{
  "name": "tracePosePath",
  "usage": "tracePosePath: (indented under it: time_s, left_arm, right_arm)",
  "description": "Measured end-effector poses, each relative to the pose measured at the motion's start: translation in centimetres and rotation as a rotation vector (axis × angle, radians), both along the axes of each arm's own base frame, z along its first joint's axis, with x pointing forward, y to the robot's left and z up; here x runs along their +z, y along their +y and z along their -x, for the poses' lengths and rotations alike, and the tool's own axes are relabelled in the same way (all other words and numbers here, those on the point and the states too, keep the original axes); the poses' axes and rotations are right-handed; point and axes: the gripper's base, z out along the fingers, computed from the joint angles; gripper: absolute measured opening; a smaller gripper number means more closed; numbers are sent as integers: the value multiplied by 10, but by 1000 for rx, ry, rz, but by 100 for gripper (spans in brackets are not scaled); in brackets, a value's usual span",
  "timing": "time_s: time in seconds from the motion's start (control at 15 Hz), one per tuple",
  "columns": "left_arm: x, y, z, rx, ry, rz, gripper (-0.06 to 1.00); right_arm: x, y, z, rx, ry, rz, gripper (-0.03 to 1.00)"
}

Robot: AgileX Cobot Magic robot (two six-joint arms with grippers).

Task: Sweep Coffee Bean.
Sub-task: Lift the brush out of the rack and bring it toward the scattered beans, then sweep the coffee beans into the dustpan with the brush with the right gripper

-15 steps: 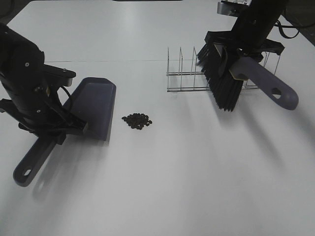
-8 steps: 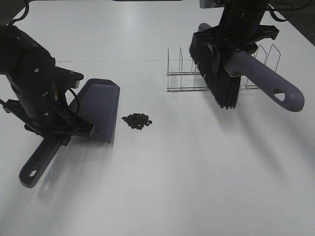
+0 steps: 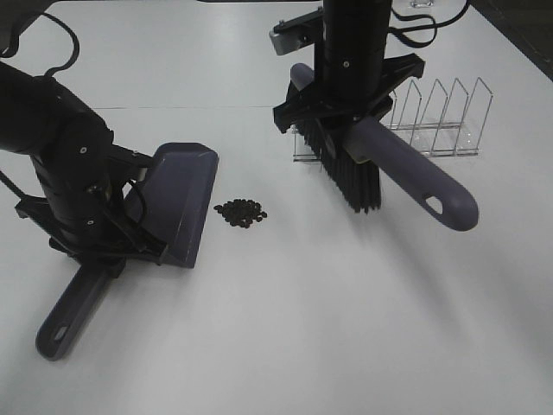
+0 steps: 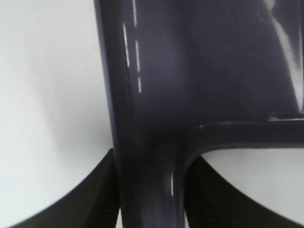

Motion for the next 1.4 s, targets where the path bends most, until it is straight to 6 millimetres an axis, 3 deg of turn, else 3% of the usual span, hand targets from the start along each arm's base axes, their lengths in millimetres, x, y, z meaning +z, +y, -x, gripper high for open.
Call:
tracePosePath:
  time_s: [0.27, 0.53, 0.73, 1.4]
  left_arm:
    - [-3, 0, 0, -11, 6, -4, 35]
    - [-3, 0, 0, -24, 7, -6, 35]
    - [-3, -1, -1, -34, -2, -1, 35]
    - [-4, -2, -3, -63, -11, 4, 35]
  right_arm:
    - [-33, 1, -7, -19, 15, 105, 29]
    - [-48, 0, -10, -30, 24, 145, 29]
    - [-77, 4, -12, -46, 87, 144, 29]
    - [-93, 33, -21, -87, 140, -8, 29]
